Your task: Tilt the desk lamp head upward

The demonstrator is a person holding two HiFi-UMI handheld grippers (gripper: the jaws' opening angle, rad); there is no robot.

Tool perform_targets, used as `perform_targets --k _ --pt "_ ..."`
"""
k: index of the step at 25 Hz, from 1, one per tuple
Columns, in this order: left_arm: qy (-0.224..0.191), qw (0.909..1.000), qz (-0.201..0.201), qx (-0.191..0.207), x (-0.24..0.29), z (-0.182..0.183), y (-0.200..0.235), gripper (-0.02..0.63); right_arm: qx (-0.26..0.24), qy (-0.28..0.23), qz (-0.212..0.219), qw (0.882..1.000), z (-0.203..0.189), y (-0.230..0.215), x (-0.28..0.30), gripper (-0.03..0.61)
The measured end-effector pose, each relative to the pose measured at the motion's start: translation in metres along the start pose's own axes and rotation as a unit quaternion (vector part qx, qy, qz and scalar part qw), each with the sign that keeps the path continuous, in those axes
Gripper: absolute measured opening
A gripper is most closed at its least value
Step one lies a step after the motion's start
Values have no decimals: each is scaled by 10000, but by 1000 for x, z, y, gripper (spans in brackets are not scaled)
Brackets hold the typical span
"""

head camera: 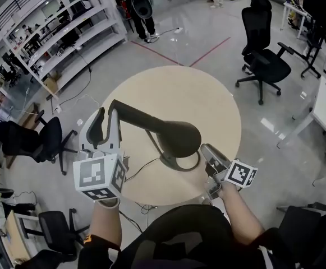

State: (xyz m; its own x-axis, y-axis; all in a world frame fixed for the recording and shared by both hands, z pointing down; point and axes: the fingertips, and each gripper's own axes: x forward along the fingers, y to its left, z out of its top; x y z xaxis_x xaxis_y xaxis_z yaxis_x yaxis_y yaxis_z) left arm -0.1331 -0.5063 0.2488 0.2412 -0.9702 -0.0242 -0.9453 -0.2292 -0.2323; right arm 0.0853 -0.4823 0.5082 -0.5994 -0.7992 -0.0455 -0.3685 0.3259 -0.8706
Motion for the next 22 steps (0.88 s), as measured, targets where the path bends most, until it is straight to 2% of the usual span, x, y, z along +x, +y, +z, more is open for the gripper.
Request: perform_targets --k 3,6,10,15,22 --pt "110 9999 113 65 17 0 -3 140 605 26 164 9980 4 -16 4 132" --pt "175 9997 89 144 28 0 -5 147 1172 -19 701 9906 3 -7 13 132" --pt "250 9995 -40 198 42 -3 -7 146 1570 5 1068 9818 -1 -9 29 132" --pt "302 9993 -134 190 49 -9 -5 146 1686 -19 1366 9762 -1 -1 33 132" --pt "312 9993 -210 18 39 -11 5 132 1503 -187 1329 9795 14 19 16 130"
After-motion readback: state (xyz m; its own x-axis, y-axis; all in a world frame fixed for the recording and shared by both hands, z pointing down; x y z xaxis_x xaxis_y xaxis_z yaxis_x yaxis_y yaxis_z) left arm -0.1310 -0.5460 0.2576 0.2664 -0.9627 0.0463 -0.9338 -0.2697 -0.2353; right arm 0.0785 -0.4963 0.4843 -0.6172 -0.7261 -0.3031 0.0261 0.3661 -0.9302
